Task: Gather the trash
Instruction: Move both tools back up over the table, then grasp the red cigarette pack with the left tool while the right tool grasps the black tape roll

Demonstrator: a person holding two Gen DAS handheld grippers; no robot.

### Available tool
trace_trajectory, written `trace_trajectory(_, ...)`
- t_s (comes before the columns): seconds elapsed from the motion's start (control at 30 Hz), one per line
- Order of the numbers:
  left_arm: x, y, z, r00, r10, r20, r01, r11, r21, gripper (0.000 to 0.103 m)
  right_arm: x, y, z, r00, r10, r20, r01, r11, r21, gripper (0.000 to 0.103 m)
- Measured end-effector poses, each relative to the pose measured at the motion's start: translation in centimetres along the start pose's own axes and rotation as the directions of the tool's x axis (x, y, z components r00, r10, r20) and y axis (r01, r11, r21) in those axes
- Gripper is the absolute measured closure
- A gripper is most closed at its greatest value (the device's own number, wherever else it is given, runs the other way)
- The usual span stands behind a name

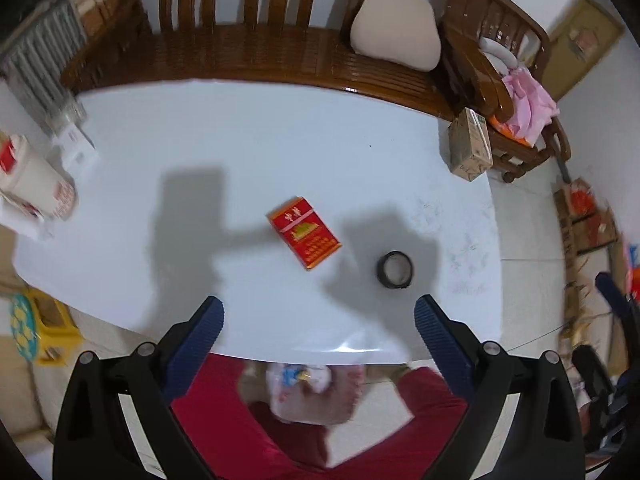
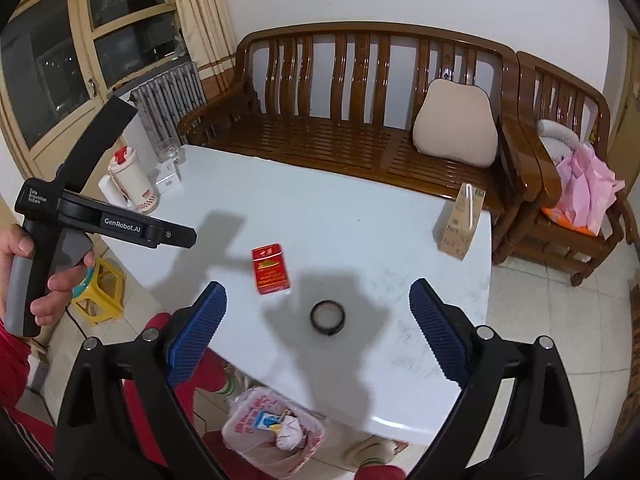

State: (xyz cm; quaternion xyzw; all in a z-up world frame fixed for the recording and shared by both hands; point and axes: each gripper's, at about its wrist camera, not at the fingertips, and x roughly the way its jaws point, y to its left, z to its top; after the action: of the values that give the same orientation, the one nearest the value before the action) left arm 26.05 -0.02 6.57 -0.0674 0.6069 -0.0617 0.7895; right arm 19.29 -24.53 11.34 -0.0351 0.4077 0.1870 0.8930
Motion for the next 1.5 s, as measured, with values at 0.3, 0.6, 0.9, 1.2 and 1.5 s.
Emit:
trace_trajectory(0.3, 6.2, -0.5, 2.4, 0.995, 0.05, -0.084, -0.053, 0.998, -0.03, 0.009, 5.2, -2.2, 0.1, 0.995, 0.018, -0.099, -0.018, 1.0, -0.007, 0.012)
trace_trajectory(0.6, 13.3, 0.7, 4.1, 0.978, 0.034, -0.206, -0.059, 0.991, -0.117, 0.009, 11.9, -3.8, -1.3, 0.976, 0.005, -0.219, -0.01, 1.0, -0.021, 0.012)
trace_trajectory(0.9, 19.4, 2.5, 5.5, 0.956, 0.036, -0.293, -0.094, 0.978, -0.187, 0.009, 19.0, -4.4, -3.8, 0.938, 0.008, -0.347, -0.025, 0.999, -0.043, 0.012)
trace_trajectory(1.2, 22.4, 3.6, 5.9, 0.939, 0.034, -0.342, -0.117, 0.967, -0.226, 0.009, 23.9, -4.5, -5.4, 0.904, 0.03, -0.426, -0.058, 0.997, -0.053, 0.012)
trace_trajectory(1.5, 23.7, 3.9, 6.0, 0.934, 0.049, -0.354, -0.146, 0.957, -0.25, 0.009, 26.2, -3.9, -6.5, 0.885, -0.003, -0.465, -0.05, 0.994, -0.101, 0.023)
